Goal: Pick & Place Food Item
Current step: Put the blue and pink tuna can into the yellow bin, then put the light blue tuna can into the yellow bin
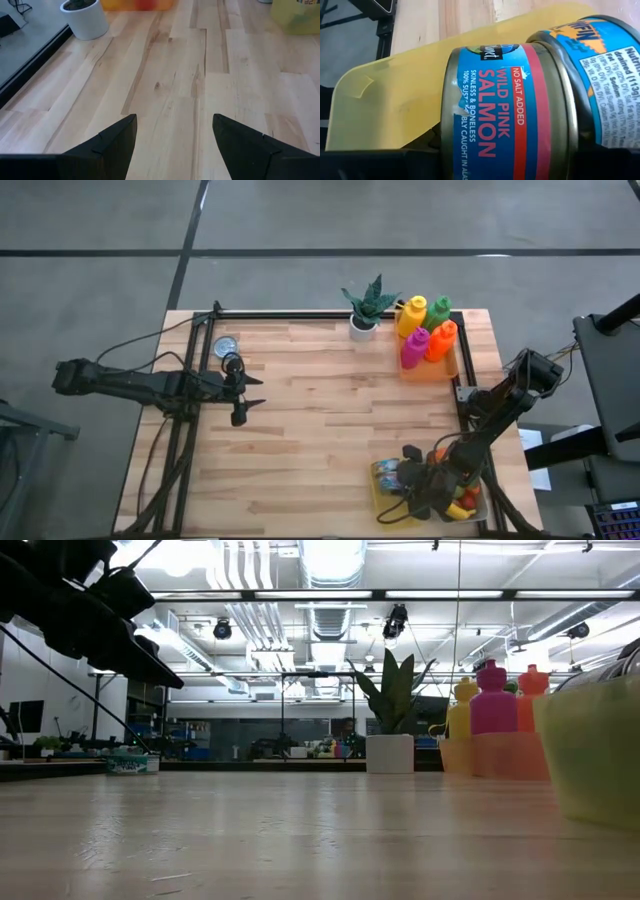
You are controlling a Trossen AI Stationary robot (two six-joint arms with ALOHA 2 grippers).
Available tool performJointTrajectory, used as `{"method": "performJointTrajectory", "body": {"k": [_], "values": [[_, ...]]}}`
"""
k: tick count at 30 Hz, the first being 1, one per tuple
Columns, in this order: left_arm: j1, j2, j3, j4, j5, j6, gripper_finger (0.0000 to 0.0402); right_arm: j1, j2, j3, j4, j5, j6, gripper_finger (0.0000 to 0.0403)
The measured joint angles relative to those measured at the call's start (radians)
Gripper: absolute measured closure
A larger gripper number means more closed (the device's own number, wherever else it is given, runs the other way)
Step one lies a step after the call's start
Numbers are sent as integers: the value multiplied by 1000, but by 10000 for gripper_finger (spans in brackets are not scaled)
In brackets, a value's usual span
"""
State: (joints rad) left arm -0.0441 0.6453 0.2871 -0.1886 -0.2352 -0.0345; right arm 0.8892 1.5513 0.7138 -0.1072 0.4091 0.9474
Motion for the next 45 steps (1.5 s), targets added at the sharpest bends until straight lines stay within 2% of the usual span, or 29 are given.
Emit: {"method": "performJointTrajectory", "body": {"k": [3,7,11,22,27,37,42,45], "values": [[0,0,0,0,0,0,138,1,0,0,10,-2,0,229],[0,0,0,0,0,0,138,1,1,1,17,10,3,178],[0,0,0,-1,0,0,138,1,2,1,16,17,-1,156],[0,0,0,-2,0,0,138,1,-15,1,13,-3,11,150],[0,0,0,-2,0,0,138,3,-82,1,7,-51,64,150],[0,0,0,-7,0,0,138,5,-267,1,-78,-37,73,149],[0,0,0,-7,0,0,138,5,-364,1,-109,80,44,149],[0,0,0,-7,0,0,138,5,-416,1,-99,231,-9,149]]}}
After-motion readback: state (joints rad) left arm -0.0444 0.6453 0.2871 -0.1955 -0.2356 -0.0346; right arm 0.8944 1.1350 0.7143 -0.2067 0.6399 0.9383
